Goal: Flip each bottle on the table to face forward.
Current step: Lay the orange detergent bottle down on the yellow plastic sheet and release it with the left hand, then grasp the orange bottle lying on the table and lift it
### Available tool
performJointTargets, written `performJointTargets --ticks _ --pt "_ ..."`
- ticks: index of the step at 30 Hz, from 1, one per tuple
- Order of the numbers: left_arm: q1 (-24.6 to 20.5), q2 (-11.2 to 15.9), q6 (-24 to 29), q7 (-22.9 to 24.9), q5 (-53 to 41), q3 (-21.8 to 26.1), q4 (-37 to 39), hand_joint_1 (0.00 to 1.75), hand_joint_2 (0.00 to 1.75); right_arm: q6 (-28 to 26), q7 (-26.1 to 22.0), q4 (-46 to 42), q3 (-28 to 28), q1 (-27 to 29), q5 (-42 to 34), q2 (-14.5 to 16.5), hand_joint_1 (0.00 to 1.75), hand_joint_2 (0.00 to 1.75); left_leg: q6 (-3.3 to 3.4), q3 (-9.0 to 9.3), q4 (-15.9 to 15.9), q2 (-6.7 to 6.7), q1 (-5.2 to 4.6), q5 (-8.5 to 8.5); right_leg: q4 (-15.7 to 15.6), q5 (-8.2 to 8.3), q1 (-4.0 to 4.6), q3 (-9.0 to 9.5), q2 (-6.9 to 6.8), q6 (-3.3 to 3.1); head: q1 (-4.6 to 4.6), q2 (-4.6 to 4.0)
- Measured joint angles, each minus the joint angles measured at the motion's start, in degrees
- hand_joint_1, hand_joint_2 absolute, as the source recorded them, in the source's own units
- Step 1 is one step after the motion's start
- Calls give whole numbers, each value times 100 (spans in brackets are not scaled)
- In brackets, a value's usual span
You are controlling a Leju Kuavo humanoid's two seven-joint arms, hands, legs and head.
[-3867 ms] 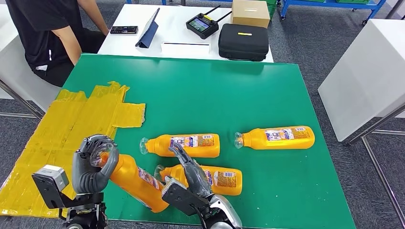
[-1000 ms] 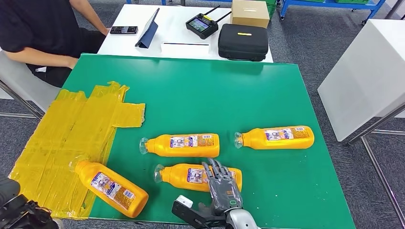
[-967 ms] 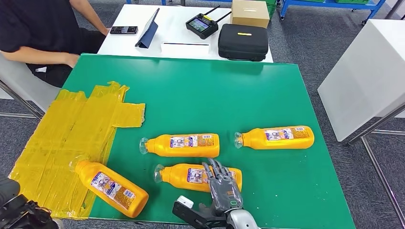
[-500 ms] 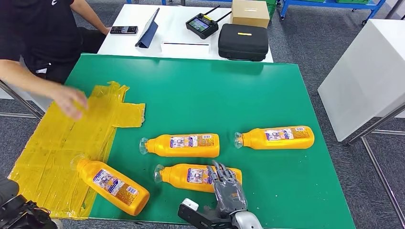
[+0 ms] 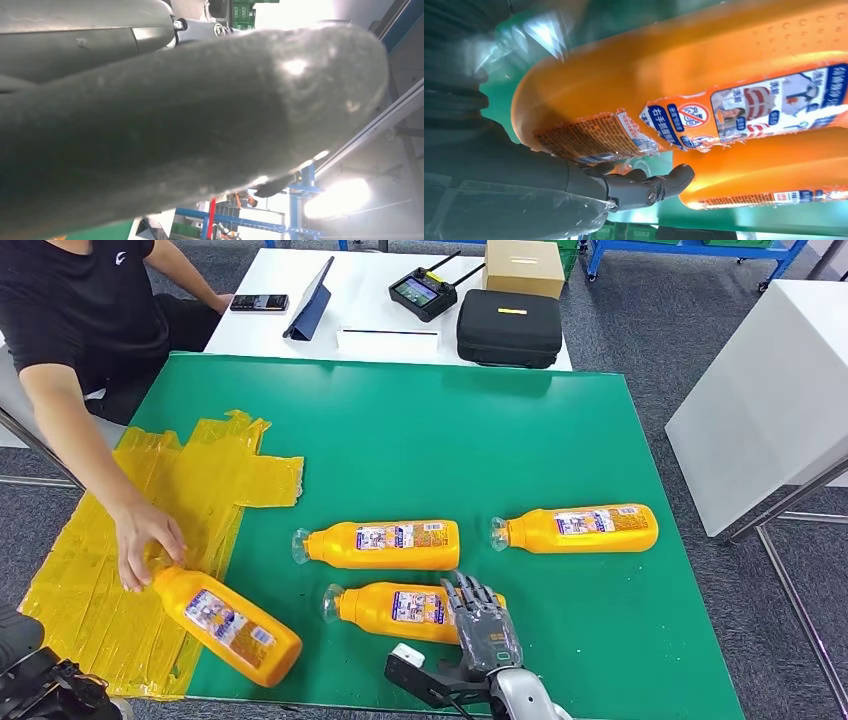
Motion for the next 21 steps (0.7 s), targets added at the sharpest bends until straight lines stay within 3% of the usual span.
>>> performJointTargets --ticks 6,8,10,12,21 --pt "-16 11 -11 -52 131 -1 51 0 0 -2 -73 310 0 -159 -19 3 0 175 0 1 0 0 0 0 0 0 0 0 0 -1 -1 0" --pt "-20 30 -7 -98 203 -5 84 0 0 16 -121 559 5 -274 0 41 76 175 -1 8 0 2 1 -1 -1 -1 1 -10 1 -2 1 0" --pt "-28 62 7 -145 292 -11 116 0 0 99 -175 862 34 -416 36 119 164 175 -3 32 -1 14 2 -12 -2 -10 2 -19 6 -12 1 0" --pt "-51 100 39 -186 386 -20 150 0 0 266 -244 1175 93 -585 45 198 175 175 -16 73 -3 34 4 -37 -5 -27 5 -5 19 -20 0 0" --pt "-85 249 206 -303 688 -63 246 0 0 669 -547 2192 375 -1246 -83 405 175 175 -25 251 -7 127 27 -109 -10 -50 30 130 109 -41 2 0"
